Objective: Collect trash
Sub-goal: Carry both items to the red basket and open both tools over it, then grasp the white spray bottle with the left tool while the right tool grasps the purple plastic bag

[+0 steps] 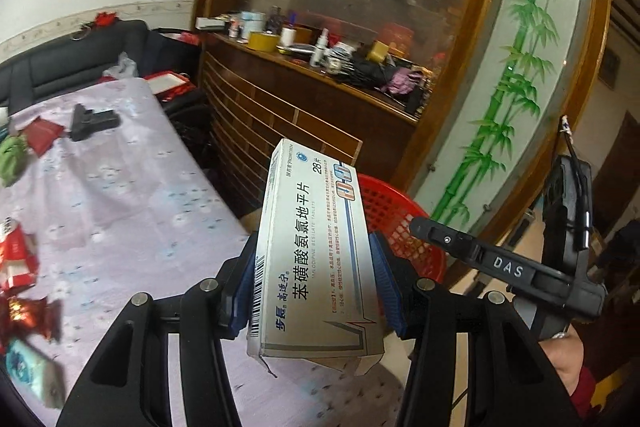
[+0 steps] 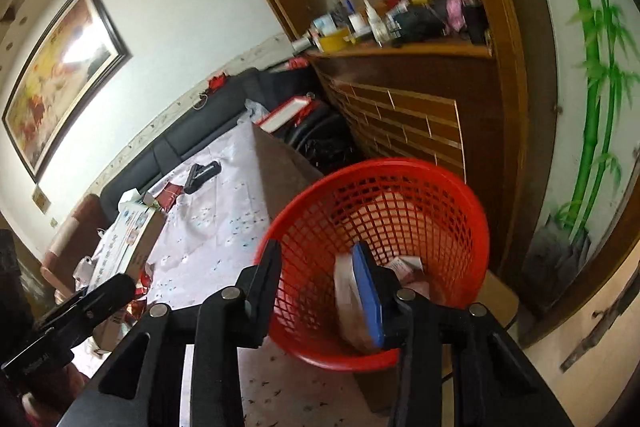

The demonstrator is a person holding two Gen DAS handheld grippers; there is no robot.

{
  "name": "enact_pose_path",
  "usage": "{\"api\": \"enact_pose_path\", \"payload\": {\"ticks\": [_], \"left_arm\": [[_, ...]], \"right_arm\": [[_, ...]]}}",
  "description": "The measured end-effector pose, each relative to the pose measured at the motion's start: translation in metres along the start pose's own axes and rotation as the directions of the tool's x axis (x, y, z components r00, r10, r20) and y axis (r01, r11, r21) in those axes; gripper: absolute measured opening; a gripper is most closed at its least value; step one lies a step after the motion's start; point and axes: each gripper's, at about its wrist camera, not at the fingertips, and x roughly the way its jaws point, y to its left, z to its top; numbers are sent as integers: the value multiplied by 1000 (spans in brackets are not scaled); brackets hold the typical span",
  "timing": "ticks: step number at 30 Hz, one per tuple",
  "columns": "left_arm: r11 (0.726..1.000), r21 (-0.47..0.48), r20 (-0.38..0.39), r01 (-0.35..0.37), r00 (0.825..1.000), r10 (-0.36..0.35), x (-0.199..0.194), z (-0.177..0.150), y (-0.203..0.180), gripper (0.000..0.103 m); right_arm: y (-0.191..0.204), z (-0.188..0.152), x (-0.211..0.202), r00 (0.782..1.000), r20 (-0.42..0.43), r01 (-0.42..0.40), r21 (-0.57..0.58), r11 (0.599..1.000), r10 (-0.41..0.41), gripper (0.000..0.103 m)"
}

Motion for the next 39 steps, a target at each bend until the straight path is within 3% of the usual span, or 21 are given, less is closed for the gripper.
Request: {"api": "enact_pose_path", "payload": {"ticks": [5, 7, 8, 9, 14, 19, 28, 32, 36, 39], "left_arm": [[999, 32, -15, 40, 999, -39, 31, 18, -24, 52], [997, 49, -18, 66, 998, -65, 41, 23, -31, 60], [996, 60, -33, 60, 998, -59, 45, 24, -33, 68], [997, 60, -43, 44, 998, -41, 45, 23, -33, 70], [999, 9, -42, 53, 998, -52, 25, 12, -14, 71], [999, -38, -42, 5, 999, -7, -1, -3, 13, 71], [991, -65, -11, -119, 993, 119, -73, -40, 64, 71], [979, -120, -1, -167, 986, 168, -108, -57, 96, 71], [955, -190, 9, -227, 972, 233, -147, -76, 136, 71], [920, -248, 10, -303, 949, 315, -179, -92, 172, 71]], "right_arm": [[-19, -4, -7, 1000, 18, 11, 23, 1000, -11, 40], [-26, -5, -12, 999, 30, 12, 43, 999, -14, 40], [-30, -5, -15, 999, 37, 14, 57, 998, -16, 40], [-34, -4, -17, 999, 48, 21, 72, 997, -24, 40], [-45, -5, -37, 993, 96, 63, 95, 993, -72, 43], [-38, -9, -39, 993, 93, 68, 64, 996, -73, 44], [23, -33, -12, 1000, -8, -23, -52, 998, 23, 62], [60, -49, 6, 995, -77, -69, -111, 991, 60, 62], [95, -64, 20, 985, -130, -134, -172, 976, 113, 62], [119, -76, 29, 978, -165, -164, -210, 964, 130, 62]]}}
